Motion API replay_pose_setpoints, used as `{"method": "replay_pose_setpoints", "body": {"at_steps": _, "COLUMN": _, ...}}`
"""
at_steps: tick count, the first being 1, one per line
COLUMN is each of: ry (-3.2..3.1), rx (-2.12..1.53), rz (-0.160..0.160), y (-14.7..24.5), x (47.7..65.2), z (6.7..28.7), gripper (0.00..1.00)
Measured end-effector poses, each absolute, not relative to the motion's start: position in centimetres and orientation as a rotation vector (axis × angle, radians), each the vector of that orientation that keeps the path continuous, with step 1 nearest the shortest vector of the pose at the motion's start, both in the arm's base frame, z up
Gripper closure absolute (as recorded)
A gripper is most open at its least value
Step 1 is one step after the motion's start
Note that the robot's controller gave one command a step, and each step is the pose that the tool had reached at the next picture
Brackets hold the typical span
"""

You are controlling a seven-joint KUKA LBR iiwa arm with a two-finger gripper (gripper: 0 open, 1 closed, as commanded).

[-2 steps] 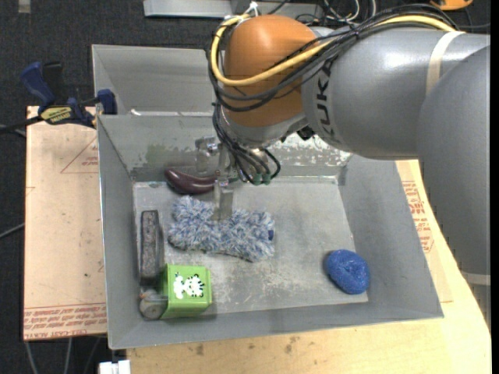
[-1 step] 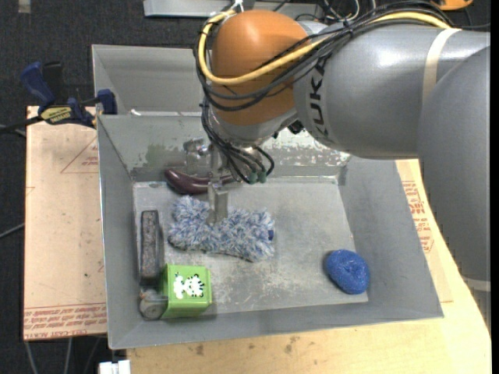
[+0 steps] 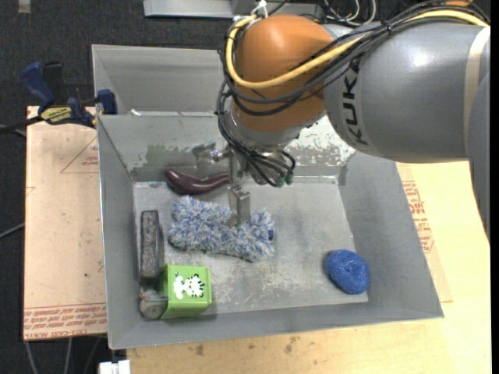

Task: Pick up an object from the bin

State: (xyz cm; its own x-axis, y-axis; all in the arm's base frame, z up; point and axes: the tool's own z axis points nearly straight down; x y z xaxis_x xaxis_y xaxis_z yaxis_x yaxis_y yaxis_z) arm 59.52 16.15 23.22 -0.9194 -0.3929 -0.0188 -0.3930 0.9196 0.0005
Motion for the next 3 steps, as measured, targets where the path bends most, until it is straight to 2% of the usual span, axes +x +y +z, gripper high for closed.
{"method": "replay_pose_setpoints", "body": {"at_steps": 1, "ry": 3.048, "rx": -0.729, "rz": -0.001, "y": 14.8, "x": 60.2, "z": 16.7, "gripper": 0.00}}
{"method": "replay_pose_setpoints", "body": {"at_steps": 2, "ry": 3.017, "rx": -0.892, "rz": 0.002, "y": 15.1, "x": 59.2, "z": 13.6, "gripper": 0.00}}
{"method": "replay_pose_setpoints", "body": {"at_steps": 3, "ry": 2.981, "rx": -0.982, "rz": 0.002, "y": 13.8, "x": 60.3, "z": 11.7, "gripper": 0.00}}
